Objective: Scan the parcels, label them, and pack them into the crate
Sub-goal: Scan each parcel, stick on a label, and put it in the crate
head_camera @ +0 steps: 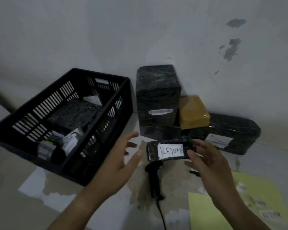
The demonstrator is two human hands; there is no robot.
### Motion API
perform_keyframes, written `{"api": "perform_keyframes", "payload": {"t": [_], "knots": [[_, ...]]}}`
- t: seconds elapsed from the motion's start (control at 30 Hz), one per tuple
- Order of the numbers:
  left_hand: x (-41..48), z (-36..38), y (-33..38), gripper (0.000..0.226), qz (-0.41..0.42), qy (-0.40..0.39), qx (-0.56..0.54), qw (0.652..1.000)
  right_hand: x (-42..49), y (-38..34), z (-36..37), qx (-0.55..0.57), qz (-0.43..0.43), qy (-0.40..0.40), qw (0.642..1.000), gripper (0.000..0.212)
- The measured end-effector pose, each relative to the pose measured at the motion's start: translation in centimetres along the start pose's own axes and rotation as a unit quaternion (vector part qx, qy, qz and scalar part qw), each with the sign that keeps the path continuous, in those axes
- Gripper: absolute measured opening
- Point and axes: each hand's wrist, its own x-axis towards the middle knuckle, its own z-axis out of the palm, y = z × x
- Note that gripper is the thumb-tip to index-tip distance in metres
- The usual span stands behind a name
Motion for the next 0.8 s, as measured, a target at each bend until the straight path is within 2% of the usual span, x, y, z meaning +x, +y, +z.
{"api": "perform_keyframes", "payload": {"t": [0.13,0.23,0.33,0.47,0.57,0.7,0.8], "knots": [[-0.4,-10.7,-4.7,0.042,0.094,0.048,0.204,0.973,0.9,-1.1,5.0,0.080,0.053,0.015,0.995,0.028],[-0.8,-18.3,-10.0,0.043,0.099,0.032,0.298,0.949,2.0,-2.4,10.9,0.110,0.065,-0.008,0.992,0.037],[-2.3,-24.1,-15.4,0.036,0.079,-0.012,0.409,0.909,3.2,-3.5,16.8,0.092,0.050,-0.048,0.993,0.041],[-2.9,-28.1,-19.1,0.027,0.104,-0.046,0.450,0.886,5.6,-4.8,23.5,0.034,0.028,-0.107,0.993,0.043],[-1.1,-29.0,-19.8,0.046,0.135,-0.050,0.479,0.866,7.6,-5.9,27.8,-0.057,-0.032,-0.161,0.985,0.039],[0.9,-30.2,-20.7,0.061,0.162,-0.083,0.490,0.852,11.0,-6.6,32.8,-0.253,-0.135,-0.190,0.939,0.027],[1.2,-30.3,-21.6,0.064,0.193,-0.086,0.481,0.851,13.5,-5.9,35.8,-0.316,-0.157,-0.191,0.916,0.021]]}}
